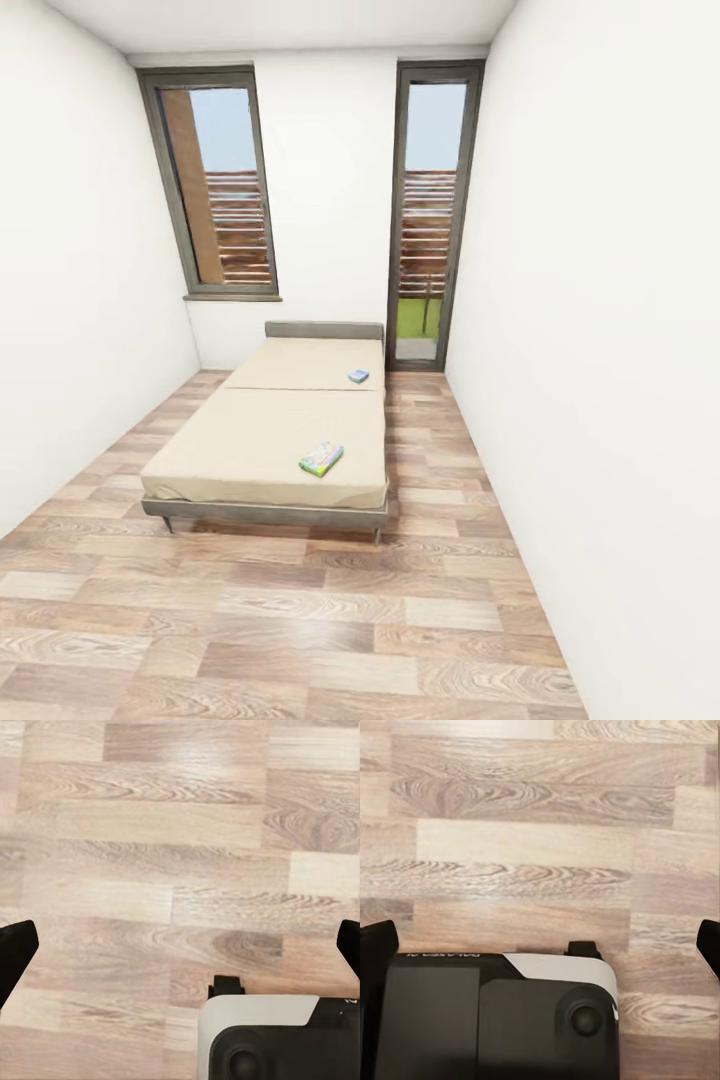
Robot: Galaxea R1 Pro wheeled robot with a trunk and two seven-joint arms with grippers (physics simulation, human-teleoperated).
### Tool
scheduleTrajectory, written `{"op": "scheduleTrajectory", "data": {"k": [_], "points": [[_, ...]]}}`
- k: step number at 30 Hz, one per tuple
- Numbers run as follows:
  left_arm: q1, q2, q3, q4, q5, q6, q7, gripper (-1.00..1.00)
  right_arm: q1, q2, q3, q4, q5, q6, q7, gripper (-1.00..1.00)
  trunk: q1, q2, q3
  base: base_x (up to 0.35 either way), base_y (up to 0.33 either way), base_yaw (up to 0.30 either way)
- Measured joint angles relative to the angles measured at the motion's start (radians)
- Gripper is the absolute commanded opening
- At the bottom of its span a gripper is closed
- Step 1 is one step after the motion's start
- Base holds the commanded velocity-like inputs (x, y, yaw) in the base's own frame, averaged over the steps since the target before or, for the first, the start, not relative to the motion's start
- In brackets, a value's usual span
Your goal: Put all the toys in the child's room - the three board games (two on the bed and one on the table), the two jigsaw puzzles on the table, and the tennis ball on the table - inside the toy box on the table in the child's room.
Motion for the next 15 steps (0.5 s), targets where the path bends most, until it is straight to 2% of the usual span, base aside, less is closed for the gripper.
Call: {"op": "scheduleTrajectory", "data": {"k": [2, 15], "points": [[0.0, 0.001, 0.0, 0.0, 0.0, -0.015, 0.001, 1.0, 0.0, 0.0, 0.0, 0.001, -0.001, -0.03, 0.0, 1.0, 0.0, 0.0, -0.001, 0.107, 0.0, 0.001], [0.001, 0.003, 0.003, 0.0, 0.006, -0.022, 0.002, 1.0, 0.0, 0.0, 0.0, -0.001, 0.0, -0.041, 0.001, 1.0, 0.0, 0.0, -0.005, 0.023, 0.0, 0.0]]}}
